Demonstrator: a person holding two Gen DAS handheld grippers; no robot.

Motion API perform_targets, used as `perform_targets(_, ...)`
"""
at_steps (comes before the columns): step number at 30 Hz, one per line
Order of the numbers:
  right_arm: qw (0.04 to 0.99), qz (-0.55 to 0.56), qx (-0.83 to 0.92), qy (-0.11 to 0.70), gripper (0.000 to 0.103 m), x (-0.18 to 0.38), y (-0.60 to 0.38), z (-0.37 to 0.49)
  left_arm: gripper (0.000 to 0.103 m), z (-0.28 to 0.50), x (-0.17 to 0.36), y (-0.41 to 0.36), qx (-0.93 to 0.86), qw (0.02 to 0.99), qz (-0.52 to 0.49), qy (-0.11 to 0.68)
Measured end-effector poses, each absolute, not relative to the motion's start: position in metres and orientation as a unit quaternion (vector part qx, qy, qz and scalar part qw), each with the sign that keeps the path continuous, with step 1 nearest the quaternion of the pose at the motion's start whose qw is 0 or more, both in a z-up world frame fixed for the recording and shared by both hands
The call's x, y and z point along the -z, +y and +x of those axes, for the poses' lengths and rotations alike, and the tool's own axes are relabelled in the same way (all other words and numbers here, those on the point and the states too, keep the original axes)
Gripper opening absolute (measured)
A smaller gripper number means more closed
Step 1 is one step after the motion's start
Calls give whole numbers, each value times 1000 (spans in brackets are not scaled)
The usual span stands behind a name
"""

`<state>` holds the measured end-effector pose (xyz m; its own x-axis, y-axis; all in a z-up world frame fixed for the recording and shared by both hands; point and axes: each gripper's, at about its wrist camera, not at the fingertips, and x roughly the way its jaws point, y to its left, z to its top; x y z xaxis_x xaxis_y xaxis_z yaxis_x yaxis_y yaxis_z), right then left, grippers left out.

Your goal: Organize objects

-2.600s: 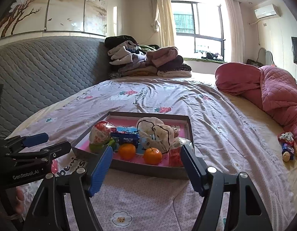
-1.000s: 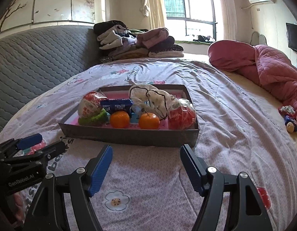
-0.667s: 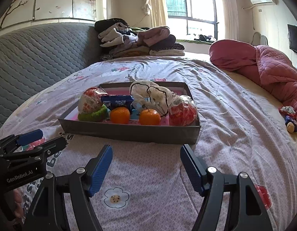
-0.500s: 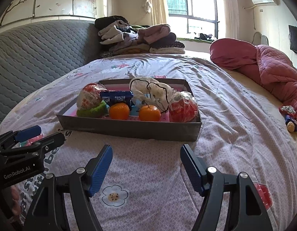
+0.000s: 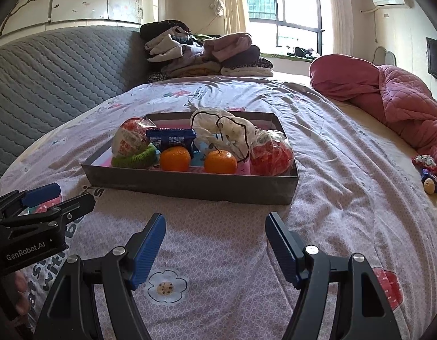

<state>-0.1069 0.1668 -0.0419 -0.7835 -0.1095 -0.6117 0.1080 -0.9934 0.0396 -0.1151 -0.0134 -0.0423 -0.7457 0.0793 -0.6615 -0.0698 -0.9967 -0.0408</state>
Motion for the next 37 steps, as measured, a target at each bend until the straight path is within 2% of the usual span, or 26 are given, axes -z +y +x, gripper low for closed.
perform_targets(37,55,333,941,-1,72,47,168,-108,77,-113,44,-7,-936,44,-349,8)
